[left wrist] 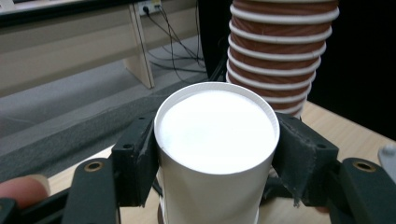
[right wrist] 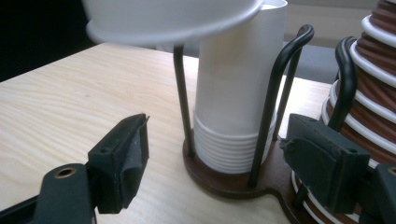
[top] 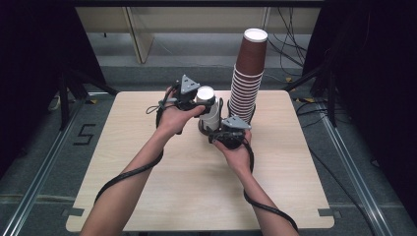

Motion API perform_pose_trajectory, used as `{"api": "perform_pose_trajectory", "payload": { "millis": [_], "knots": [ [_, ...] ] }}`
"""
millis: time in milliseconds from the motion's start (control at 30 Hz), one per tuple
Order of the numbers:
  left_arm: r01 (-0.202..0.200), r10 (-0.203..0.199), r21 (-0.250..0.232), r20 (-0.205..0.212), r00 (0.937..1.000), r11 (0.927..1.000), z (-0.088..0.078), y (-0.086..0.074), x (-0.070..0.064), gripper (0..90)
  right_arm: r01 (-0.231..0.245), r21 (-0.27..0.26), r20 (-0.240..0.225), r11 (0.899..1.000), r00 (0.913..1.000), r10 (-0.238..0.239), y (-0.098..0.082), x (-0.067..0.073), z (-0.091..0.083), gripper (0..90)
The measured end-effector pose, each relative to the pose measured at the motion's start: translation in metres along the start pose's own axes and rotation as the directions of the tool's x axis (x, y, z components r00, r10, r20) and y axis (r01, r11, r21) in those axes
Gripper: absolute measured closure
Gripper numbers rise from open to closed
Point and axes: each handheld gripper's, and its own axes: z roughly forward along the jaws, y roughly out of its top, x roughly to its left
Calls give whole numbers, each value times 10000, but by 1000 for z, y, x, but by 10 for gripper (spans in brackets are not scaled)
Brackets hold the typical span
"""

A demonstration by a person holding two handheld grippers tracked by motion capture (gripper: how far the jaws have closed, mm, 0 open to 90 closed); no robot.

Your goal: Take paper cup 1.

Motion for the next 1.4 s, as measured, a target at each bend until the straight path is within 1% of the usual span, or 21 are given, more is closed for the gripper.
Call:
{"api": "perform_pose_trajectory", "payload": {
  "millis": [67,133,267,300,400,433,500,533,567,600,667,800,833,900,933,1033,1067,1167,1200,1233,1400],
  "knots": [
    [12,-12,98,11,10000,10000,-2,-2,-1,346,12,-10,-121,10000,9999,-12,0,0,-2,223],
    [-89,89,279,9,10000,9996,-6,-7,-2,346,-226,97,-405,9997,9989,229,-1,0,-9,210],
    [-25,22,663,53,10000,9978,-11,-23,-3,346,-104,258,-759,9996,9970,123,-4,-1,-21,190],
    [-12,7,682,73,10000,9977,-12,-26,-3,346,-320,238,-843,9992,9959,339,-5,-1,-23,185],
    [-27,18,719,123,9999,9974,-12,-32,-4,345,-492,365,-946,9981,9941,525,-7,2,-31,172],
    [-103,91,860,146,9999,9962,-13,-36,-5,346,-242,344,-1047,9991,9941,277,-7,0,-33,167],
    [4,-17,837,158,9999,9965,-12,-38,-8,346,-230,282,-1306,9993,9911,264,-8,2,-37,157],
    [-152,131,1005,214,9997,9948,-11,-42,-10,346,-416,316,-1367,9986,9896,455,-8,4,-39,156],
    [-152,131,1005,214,9997,9948,-11,-42,-10,346,-222,242,-1471,9995,9888,255,-8,4,-41,155],
    [-35,13,968,227,9997,9953,-9,-43,-12,346,-469,254,-1605,9986,9858,504,-9,6,-43,153],
    [-150,115,1192,307,9995,9928,-7,-47,-16,346,-532,240,-1782,9983,9824,567,-10,9,-46,149],
    [-211,158,1328,403,9991,9909,-4,-50,-23,346,-285,223,-1763,9993,9838,320,-12,12,-46,147],
    [-242,173,1434,492,9986,9894,-3,-51,-28,346,-480,317,-1792,9983,9824,529,-14,14,-46,147],
    [-226,147,1462,553,9984,9890,-2,-52,-30,346,-452,256,-1789,9986,9826,491,-15,14,-45,148],
    [-253,164,1432,630,9979,9894,0,-54,-32,346,-683,389,-1903,9969,9789,745,-16,16,-45,148],
    [-370,247,1699,740,9970,9848,2,-56,-36,346,-686,361,-1815,9970,9806,740,-16,17,-44,148],
    [-396,267,1702,776,9966,9846,2,-56,-37,346,-316,201,-1835,9993,9824,348,-17,16,-42,148],
    [-381,227,1682,925,9955,9850,3,-58,-41,346,-420,278,-1706,9987,9843,461,-16,18,-43,149],
    [-325,163,1744,937,9955,9841,3,-58,-43,346,-212,131,-1703,9997,9851,231,-16,17,-41,150],
    [-385,217,1674,1015,9946,9851,3,-59,-45,346,-412,309,-1737,9987,9837,460,-15,20,-41,156],
    [-400,201,1665,1196,9926,9852,2,-59,-47,346,-459,287,-1796,9985,9824,504,-16,21,-38,178]
  ]
}}
